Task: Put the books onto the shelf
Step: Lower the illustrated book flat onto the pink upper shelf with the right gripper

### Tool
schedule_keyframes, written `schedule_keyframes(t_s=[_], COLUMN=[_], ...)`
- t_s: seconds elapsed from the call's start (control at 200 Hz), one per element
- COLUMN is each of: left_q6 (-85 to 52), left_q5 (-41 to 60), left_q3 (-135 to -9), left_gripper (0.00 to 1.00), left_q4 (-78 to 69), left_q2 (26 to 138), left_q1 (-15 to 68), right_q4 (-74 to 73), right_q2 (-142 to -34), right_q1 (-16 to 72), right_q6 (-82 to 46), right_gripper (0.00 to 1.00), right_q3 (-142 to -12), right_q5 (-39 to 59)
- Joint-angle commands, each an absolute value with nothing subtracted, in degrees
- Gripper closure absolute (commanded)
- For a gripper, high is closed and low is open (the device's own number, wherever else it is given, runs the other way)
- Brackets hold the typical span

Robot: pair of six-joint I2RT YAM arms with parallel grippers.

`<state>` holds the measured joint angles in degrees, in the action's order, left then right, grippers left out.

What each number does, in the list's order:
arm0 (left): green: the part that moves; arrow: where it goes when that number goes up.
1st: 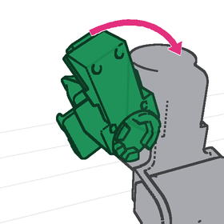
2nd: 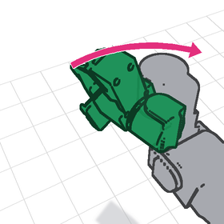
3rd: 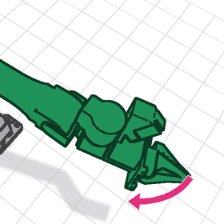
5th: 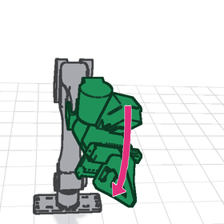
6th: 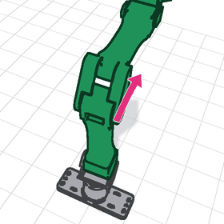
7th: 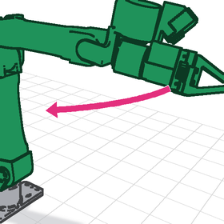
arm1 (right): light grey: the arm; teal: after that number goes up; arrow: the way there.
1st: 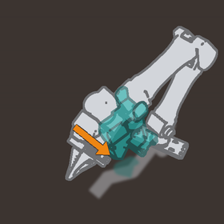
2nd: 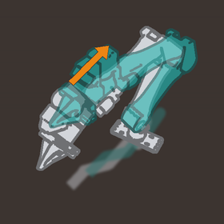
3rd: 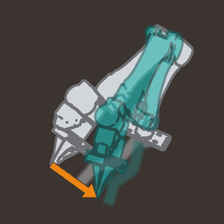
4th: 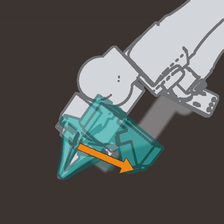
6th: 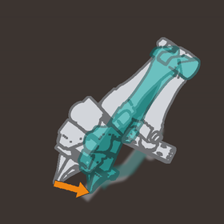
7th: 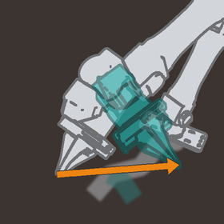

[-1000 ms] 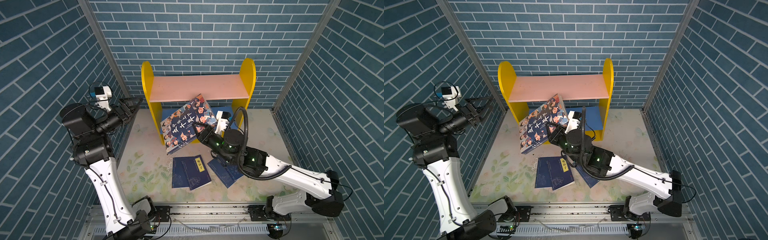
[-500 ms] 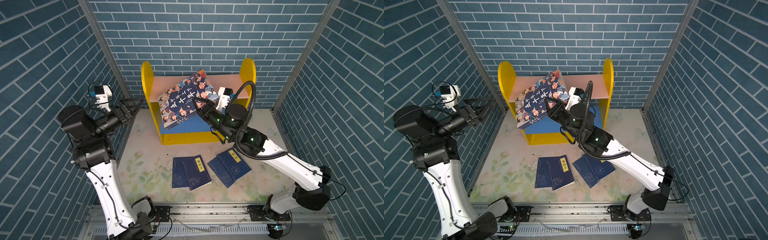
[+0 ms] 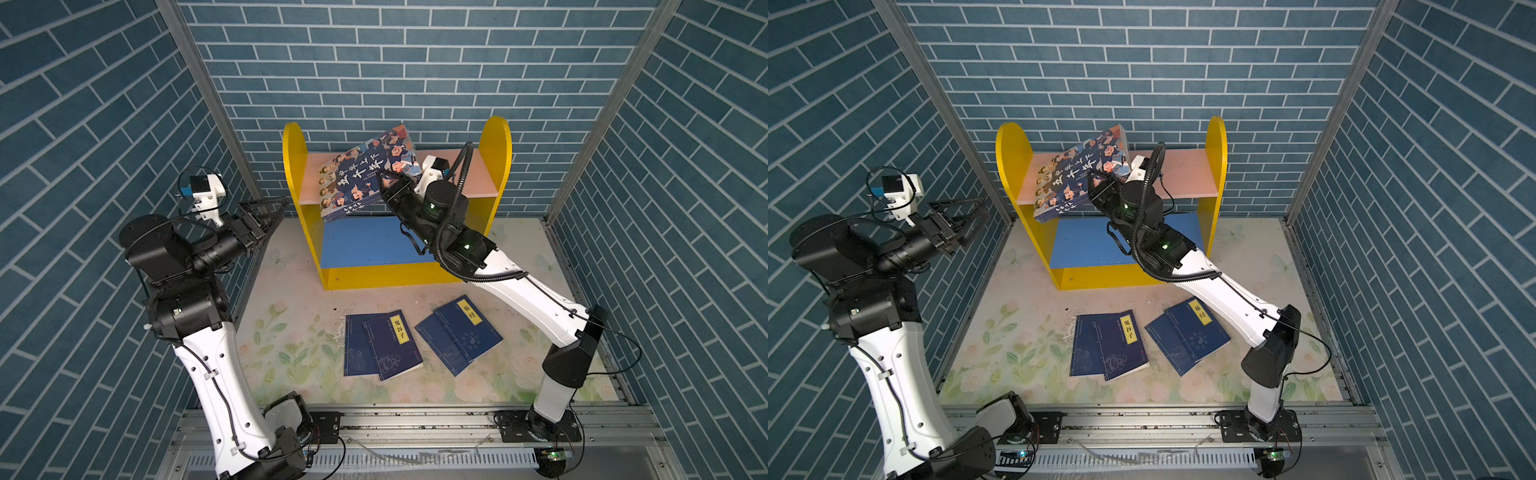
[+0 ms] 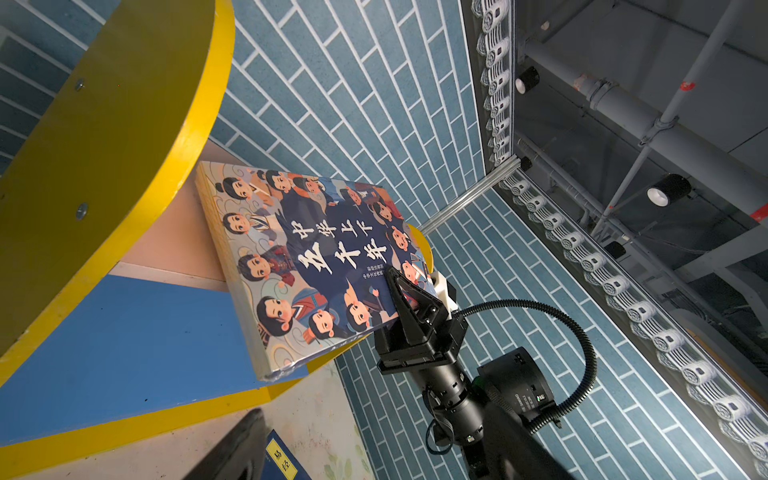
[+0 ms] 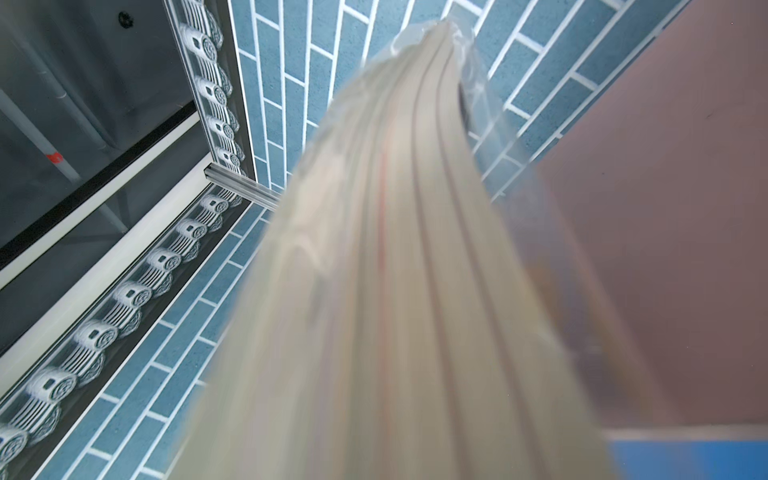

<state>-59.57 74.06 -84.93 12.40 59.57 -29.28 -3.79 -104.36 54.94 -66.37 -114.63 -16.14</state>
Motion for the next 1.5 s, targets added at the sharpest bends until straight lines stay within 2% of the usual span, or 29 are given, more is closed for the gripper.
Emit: schedule_keyframes(t_s=[0.0,0.33,0.61,1.01,1.496], left_q6=[-59.5,-59.6,-61.3,-62.8,-62.8], left_q5=[73.5,71.7,70.8,70.9,70.8], left_q3=[-84.2,-83.6,-82.9,-81.8,-81.6], left_gripper=[0.17,0.17,0.16,0.17,0.16], left_q4=[11.3,13.1,10.6,8.8,9.1], left_q2=[58.8,59.3,59.8,59.4,58.5], left_q1=[-29.5,-29.5,-29.6,-29.5,-29.5], right_q4=[-17.5,-15.0,-9.5,-3.2,6.6], right_q2=[-105.1,-115.2,-122.0,-120.6,-118.3], right_q1=[54.5,54.7,55.2,55.9,56.3], right_q6=[-70.5,-73.5,-76.1,-77.3,-79.8], right_gripper=[0.89,0.89,0.81,0.52,0.47], right_q3=[-121.1,-133.3,-143.1,-144.2,-144.9], right_q5=[-18.9,-22.2,-22.6,-22.6,-20.4])
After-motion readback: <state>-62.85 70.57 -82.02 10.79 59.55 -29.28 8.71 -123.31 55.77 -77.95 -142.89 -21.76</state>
